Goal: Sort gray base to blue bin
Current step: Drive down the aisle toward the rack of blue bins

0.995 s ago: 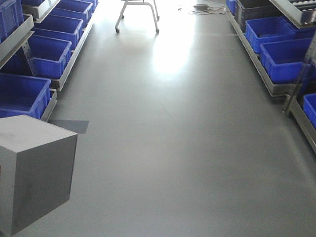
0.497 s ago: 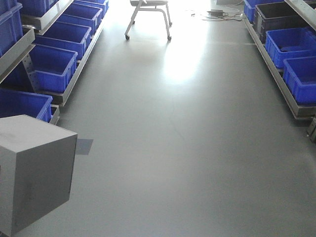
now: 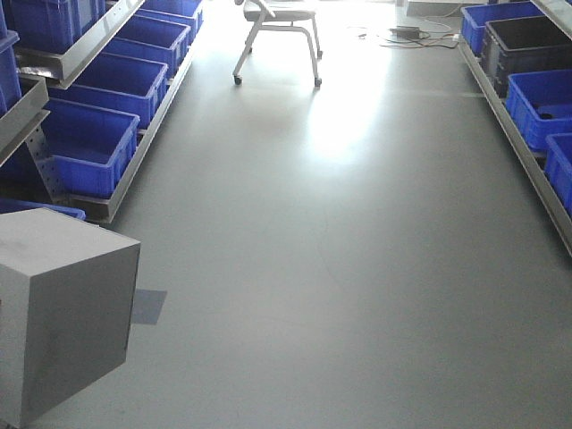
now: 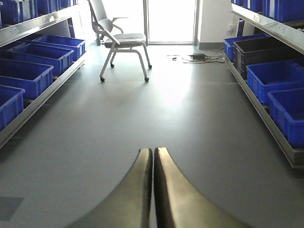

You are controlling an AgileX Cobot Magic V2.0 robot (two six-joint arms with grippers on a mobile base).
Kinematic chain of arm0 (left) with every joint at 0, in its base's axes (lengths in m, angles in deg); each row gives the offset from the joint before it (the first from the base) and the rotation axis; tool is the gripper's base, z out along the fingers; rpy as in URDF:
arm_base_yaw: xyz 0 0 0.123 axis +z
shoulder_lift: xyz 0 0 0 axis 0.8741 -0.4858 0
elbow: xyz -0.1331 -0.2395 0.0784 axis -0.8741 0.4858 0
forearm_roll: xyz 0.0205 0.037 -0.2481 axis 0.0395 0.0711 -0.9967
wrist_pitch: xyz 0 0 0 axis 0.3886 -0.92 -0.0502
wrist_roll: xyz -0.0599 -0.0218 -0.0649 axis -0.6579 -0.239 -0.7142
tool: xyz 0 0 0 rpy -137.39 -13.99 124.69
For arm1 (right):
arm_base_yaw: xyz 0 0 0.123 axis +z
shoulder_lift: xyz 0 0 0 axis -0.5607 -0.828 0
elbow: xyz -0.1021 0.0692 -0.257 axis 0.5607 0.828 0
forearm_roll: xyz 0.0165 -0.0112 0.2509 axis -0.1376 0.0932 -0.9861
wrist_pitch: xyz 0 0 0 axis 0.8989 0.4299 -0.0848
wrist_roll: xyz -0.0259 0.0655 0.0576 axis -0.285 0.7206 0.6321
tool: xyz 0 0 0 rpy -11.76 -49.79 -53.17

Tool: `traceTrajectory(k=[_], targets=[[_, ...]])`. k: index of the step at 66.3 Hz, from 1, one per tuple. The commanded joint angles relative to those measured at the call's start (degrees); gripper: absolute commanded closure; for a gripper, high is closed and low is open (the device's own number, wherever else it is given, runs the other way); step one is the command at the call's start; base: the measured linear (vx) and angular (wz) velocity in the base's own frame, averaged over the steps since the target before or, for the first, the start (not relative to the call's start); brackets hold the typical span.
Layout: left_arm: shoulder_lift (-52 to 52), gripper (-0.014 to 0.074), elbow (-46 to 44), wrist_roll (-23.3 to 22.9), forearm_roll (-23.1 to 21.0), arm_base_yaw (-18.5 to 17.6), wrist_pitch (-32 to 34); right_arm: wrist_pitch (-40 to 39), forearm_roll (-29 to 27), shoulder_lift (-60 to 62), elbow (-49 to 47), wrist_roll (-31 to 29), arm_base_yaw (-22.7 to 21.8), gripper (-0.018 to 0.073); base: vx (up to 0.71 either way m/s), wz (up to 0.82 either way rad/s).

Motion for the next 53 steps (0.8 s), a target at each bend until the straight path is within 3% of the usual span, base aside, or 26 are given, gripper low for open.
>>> traceTrajectory(k=[1, 32, 53], targets=[[-0.6, 0.0603, -1.7, -0.4, -0.4, -0.3, 6.0, -4.1, 0.3, -1.0, 0.1, -0.7, -0.2, 0.0564, 0.41, 0.1], [-0.6, 0.0603, -1.7, -0.4, -0.4, -0.3, 6.0, -4.1, 0.3, -1.0, 0.1, -0.7, -0.2, 0.0564, 0.37, 0.22], [-0.6, 0.0603, -1.7, -0.4, -0.4, -0.3, 6.0, -4.1, 0.3, -1.0, 0.1, -0.7, -0.2, 0.0564, 0.27, 0.67]])
